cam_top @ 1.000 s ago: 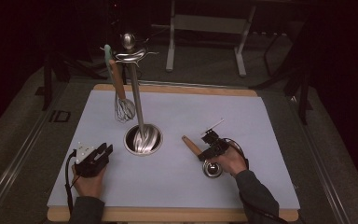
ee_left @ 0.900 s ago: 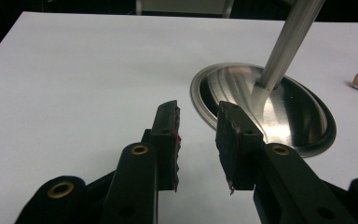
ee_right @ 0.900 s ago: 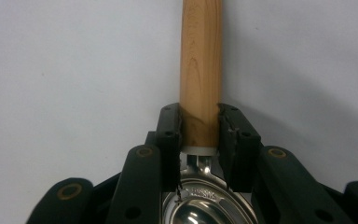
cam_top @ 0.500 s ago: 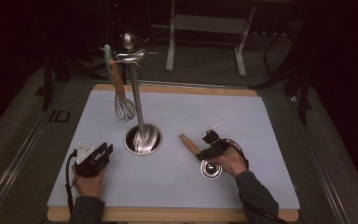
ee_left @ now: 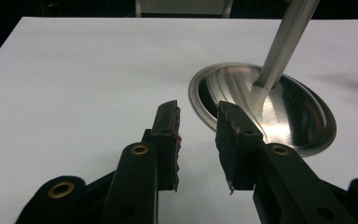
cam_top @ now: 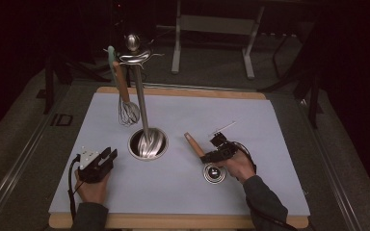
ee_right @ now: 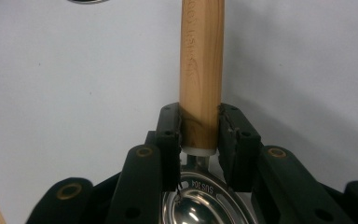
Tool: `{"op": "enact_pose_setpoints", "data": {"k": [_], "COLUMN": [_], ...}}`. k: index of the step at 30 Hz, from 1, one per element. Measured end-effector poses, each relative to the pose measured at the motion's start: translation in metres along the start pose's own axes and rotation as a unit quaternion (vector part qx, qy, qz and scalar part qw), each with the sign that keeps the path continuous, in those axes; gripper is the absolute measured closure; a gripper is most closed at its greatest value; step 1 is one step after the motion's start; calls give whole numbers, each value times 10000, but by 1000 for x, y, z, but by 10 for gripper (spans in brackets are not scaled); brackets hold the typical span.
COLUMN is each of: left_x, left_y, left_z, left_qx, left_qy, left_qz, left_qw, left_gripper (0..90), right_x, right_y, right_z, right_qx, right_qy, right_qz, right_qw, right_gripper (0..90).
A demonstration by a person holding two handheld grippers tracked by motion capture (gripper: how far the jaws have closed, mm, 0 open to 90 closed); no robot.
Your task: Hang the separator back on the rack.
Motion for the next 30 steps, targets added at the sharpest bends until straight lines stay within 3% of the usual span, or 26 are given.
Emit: {"op": "enact_pose_setpoints", "data": {"k": [20,30], "left_x": [1,1], "left_y": [-2,-2], "left_z": [-1,-2], "left_qx": [-23,-8], "left_qy": [-69,-85], "left_qz": [73,82], "left_qw": [9999,9999], "left_gripper": [695,692], "right_x": [-8,-11], "right_y": [8,14], "right_z": [16,20], "right_qx": [-73,-7], "right_qy": [341,452], "right_qz": [-233,-515], "right_qw": [9991,9976], "right_gripper": [710,710]}}
Point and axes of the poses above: each handheld gripper's, and its own axes: y roughly backward along the jaws, x roughly out of its underside, z roughly to its left, the point moved 3 cm from there along -y, roughly forward along the jaws, and after that the axes turned 9 degrees about x, right-handed, at the moved point
